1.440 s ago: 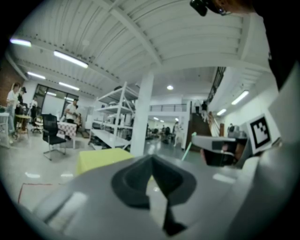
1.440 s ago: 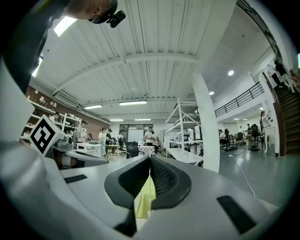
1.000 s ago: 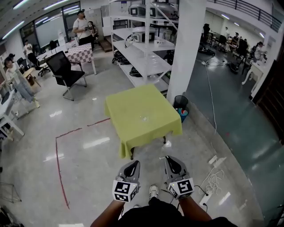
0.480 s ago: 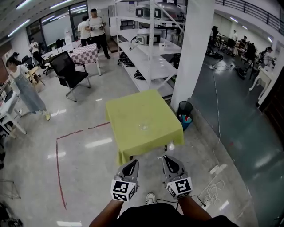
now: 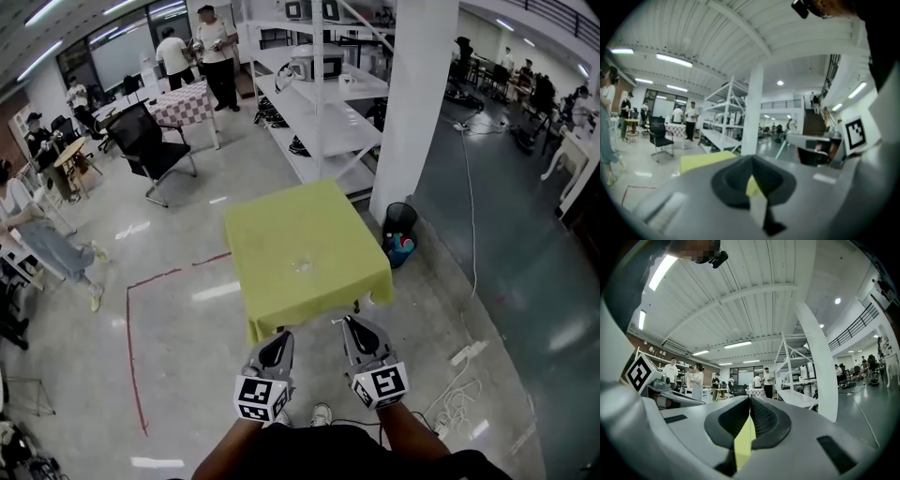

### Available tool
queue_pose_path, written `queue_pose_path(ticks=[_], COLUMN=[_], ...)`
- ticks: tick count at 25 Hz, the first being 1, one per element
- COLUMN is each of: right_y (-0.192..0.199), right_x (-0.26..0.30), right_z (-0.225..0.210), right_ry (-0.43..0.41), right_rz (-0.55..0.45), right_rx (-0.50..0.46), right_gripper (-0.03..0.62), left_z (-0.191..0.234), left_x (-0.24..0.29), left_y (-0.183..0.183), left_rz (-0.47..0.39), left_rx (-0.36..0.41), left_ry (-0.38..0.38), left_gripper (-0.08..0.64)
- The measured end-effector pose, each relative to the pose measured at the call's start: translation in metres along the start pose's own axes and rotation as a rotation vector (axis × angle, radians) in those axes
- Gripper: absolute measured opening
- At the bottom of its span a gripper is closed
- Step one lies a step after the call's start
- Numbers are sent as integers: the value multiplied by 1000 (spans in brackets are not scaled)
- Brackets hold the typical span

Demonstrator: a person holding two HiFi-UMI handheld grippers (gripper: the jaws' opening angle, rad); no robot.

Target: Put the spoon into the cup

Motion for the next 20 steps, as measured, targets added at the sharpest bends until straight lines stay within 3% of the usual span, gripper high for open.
queue_pose_path(ticks=[12, 20], right_y=[7, 10], right_x=[59, 130], right_z=[-14, -16], right_ry=[-27, -39], right_rz=[1, 16], right_rx=[-22, -40], right_gripper=[12, 12], left_z=[39, 100], left_x=[45, 79], left_y=[-5, -18], left_rz=[-12, -27], left_rx=[-10, -10], left_ry=[-1, -4], left_gripper=[5, 5])
Point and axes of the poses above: the fingertips, and each gripper's own axes: x forward along the fingers, z to its left, y out of its underside, the point moved 8 cm from there along -x, backward along the fingers, and after that the axes turned 2 degrees about -x, right-handed, at the moved point
